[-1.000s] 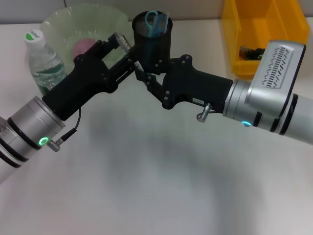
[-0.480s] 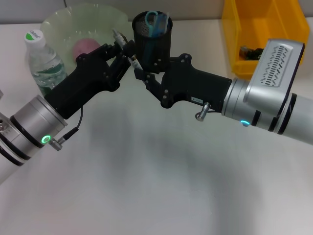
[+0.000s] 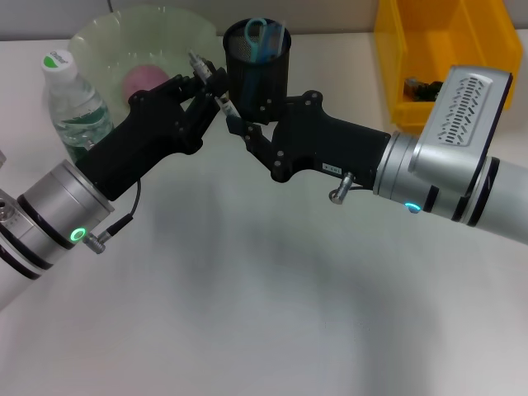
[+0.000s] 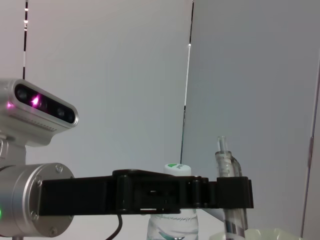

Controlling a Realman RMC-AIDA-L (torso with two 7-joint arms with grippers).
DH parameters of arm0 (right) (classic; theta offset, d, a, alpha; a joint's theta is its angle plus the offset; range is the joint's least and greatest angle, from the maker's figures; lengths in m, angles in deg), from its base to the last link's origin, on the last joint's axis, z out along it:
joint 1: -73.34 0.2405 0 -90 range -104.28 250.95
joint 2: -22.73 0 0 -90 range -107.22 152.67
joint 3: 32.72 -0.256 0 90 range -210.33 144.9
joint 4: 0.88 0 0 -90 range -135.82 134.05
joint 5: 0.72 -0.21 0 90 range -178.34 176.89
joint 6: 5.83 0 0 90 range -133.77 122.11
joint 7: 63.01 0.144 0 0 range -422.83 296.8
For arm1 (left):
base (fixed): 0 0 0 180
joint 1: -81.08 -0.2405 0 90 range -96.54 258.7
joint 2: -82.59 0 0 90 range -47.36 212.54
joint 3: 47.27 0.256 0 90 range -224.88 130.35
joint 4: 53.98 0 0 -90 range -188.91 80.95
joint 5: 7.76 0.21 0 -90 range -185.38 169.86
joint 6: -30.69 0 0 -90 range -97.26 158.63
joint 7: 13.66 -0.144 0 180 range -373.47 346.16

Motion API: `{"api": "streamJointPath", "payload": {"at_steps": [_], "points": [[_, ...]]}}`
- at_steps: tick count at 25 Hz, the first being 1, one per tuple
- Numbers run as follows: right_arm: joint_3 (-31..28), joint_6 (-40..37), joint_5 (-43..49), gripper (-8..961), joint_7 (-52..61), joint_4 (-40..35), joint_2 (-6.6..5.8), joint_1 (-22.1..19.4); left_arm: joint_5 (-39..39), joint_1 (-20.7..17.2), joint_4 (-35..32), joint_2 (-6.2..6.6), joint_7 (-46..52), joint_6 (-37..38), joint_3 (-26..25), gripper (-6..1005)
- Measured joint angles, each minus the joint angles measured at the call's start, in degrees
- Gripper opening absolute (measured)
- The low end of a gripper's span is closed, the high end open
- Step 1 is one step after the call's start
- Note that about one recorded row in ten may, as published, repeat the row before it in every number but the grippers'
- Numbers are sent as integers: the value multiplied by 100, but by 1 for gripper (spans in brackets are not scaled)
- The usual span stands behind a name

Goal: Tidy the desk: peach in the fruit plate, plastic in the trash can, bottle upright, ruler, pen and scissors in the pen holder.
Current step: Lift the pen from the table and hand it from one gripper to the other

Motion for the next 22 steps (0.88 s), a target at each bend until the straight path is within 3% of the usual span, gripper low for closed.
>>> {"api": "streamJointPath", "payload": {"at_steps": [16,22], "points": [[-48,-77,-1,271,128,37,-36,28,-7,43,59,9,4,-73,-77,158],[-195,-239,-1,505,127,100,-43,-8,-4,81,59,1,-22,-143,-219,144]]}}
